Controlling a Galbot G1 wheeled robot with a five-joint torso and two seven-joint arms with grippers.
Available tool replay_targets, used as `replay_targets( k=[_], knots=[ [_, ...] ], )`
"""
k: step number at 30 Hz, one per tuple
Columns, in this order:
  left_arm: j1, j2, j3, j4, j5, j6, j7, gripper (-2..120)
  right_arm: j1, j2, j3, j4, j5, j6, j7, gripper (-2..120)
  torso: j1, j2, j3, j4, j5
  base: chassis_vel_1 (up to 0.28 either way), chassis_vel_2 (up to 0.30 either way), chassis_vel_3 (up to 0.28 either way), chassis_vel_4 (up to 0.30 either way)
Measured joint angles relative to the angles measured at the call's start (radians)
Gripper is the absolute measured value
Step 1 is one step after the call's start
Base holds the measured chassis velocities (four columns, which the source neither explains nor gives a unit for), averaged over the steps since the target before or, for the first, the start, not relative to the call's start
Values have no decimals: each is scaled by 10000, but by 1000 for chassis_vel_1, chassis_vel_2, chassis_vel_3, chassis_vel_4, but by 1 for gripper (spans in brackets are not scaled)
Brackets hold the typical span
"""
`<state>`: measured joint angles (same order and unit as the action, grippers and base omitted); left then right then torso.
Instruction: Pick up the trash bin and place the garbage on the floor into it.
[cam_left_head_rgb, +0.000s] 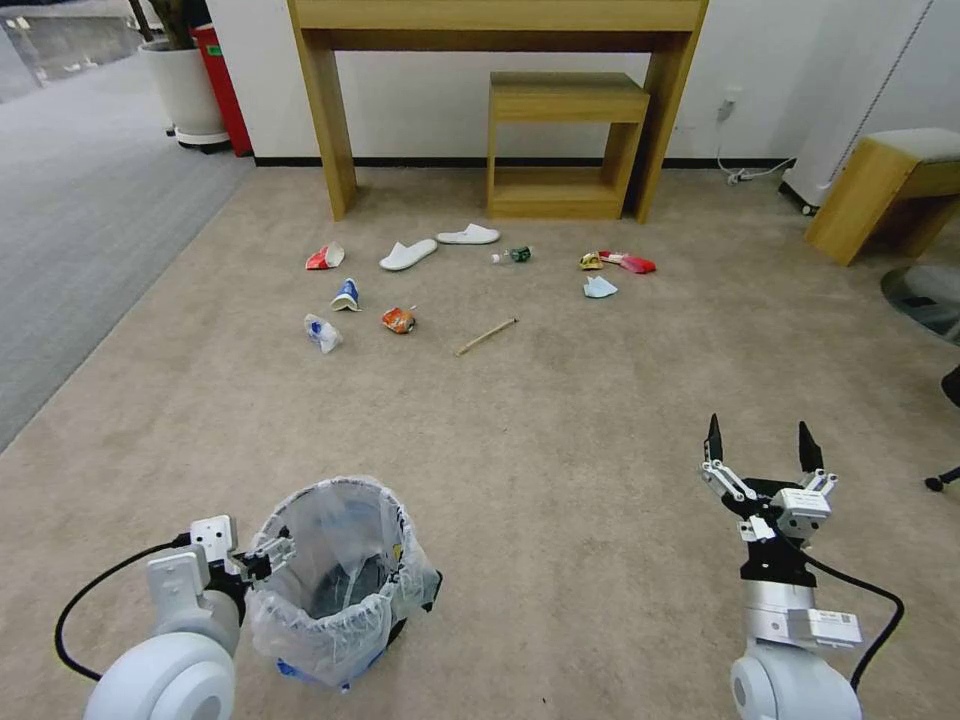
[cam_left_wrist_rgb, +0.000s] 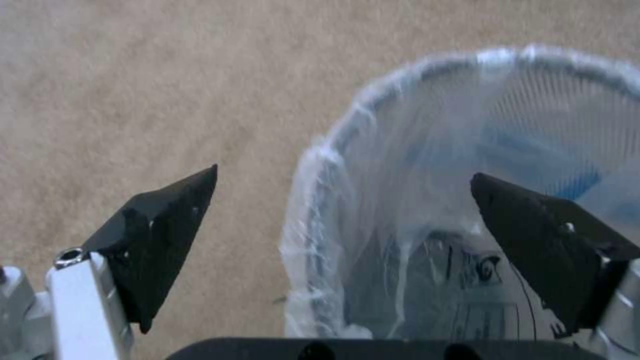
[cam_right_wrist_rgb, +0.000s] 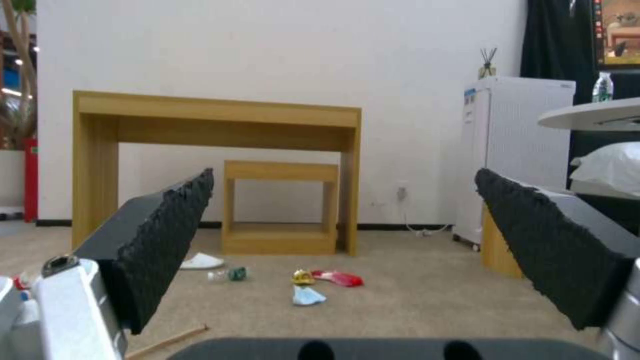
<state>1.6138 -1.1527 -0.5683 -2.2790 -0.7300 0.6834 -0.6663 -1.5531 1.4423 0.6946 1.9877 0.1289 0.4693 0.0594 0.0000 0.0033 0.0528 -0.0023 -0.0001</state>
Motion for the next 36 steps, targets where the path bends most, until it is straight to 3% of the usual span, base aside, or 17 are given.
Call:
replay_targets(
  k=[19, 36],
  knots=[
    [-715, -229, 586, 1376, 109, -159, -4, 100, 66, 2, 45, -159, -17, 14, -19, 100, 0, 0, 0, -1, 1, 0, 0, 0, 0],
    [-869, -116, 591, 1799, 0, -162, -150, 100, 179, 72, -132, -326, -105, -64, -57, 100, 0, -1, -1, 0, 1, 0, 0, 0, 0]
  ],
)
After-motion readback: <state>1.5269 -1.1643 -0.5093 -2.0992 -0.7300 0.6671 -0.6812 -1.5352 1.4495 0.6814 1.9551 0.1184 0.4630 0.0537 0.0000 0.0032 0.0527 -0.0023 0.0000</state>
